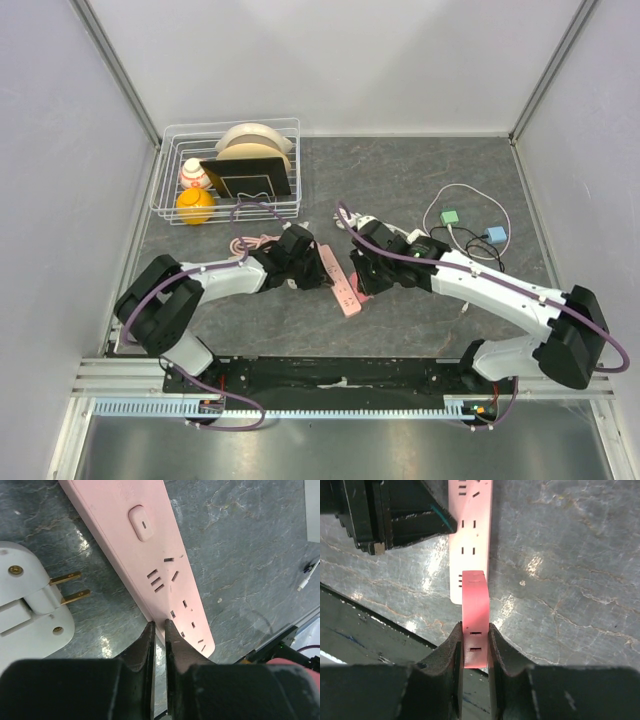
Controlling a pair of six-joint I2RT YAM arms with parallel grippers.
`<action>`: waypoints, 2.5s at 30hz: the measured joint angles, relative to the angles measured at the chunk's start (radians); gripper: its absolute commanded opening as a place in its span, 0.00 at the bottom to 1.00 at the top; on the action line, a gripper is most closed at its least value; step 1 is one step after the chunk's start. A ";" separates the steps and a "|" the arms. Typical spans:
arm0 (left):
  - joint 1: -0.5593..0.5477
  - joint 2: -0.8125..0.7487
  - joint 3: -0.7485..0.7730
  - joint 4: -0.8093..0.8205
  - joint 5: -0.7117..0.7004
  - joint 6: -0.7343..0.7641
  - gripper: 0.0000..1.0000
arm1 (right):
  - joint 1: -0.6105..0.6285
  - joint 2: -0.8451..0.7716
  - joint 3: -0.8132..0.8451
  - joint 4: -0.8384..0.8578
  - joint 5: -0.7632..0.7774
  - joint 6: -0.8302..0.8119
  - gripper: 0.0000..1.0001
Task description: Insert the plug
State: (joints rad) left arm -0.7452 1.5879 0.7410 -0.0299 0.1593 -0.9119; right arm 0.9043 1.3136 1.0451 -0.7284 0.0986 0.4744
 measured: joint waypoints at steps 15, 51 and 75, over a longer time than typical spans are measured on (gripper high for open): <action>0.000 0.033 -0.034 0.142 0.043 -0.049 0.14 | 0.082 0.140 0.069 -0.063 -0.016 0.008 0.00; -0.002 0.046 -0.043 0.208 0.064 -0.068 0.14 | 0.096 0.179 0.039 -0.035 0.125 0.027 0.00; -0.002 0.048 -0.043 0.211 0.068 -0.068 0.13 | 0.109 0.216 0.056 -0.046 0.157 0.042 0.00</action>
State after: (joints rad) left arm -0.7475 1.6363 0.6979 0.1810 0.2268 -0.9802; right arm 1.0130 1.5291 1.1011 -0.7746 0.2554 0.5163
